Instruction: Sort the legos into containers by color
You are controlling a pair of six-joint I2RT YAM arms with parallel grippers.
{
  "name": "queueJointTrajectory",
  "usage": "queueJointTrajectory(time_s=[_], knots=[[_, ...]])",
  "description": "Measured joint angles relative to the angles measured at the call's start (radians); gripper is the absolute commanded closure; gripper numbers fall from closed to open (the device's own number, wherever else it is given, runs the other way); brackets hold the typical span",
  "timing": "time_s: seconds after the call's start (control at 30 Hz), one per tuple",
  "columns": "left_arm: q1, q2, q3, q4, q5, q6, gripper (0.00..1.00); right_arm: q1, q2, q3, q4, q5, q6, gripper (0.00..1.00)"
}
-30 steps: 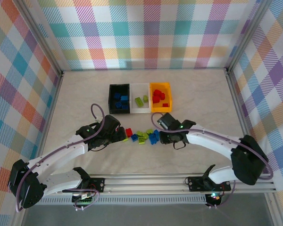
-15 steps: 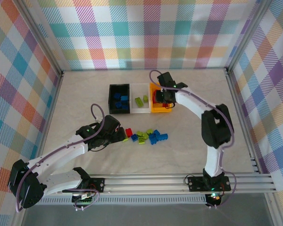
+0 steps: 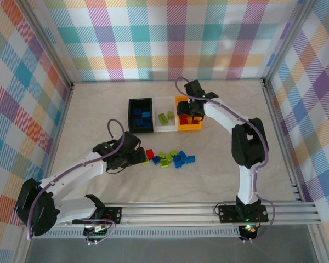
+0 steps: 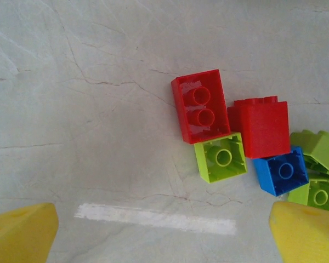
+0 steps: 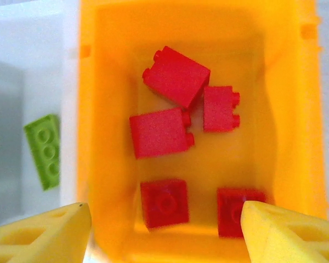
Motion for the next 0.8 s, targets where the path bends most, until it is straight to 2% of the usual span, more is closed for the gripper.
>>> queueJointTrajectory(time_s=[0.13,0.27,0.43,0.67,0.8], knots=[[0.023,0.076,0.028,0.052,0.024,0.012,0.18,0.031,-0.163,-0.122,0.033,-0.019,0.001,0.28],[0.054,0.168,0.047,0.134,0.041,0.016,0.21,0.075,-0.273,-0.215,0.066,-0.037,0.001,0.29],[0.087,0.28,0.072,0.215,0.047,0.015,0.22,0.103,-0.329,-0.306,0.084,-0.051,0.004,0.3],[0.114,0.408,0.107,0.282,0.063,0.01,0.39,0.102,-0.401,-0.396,0.087,-0.043,0.005,0.3],[0.117,0.426,0.103,0.293,0.07,0.005,0.45,0.101,-0.437,-0.416,0.09,-0.033,0.005,0.3]])
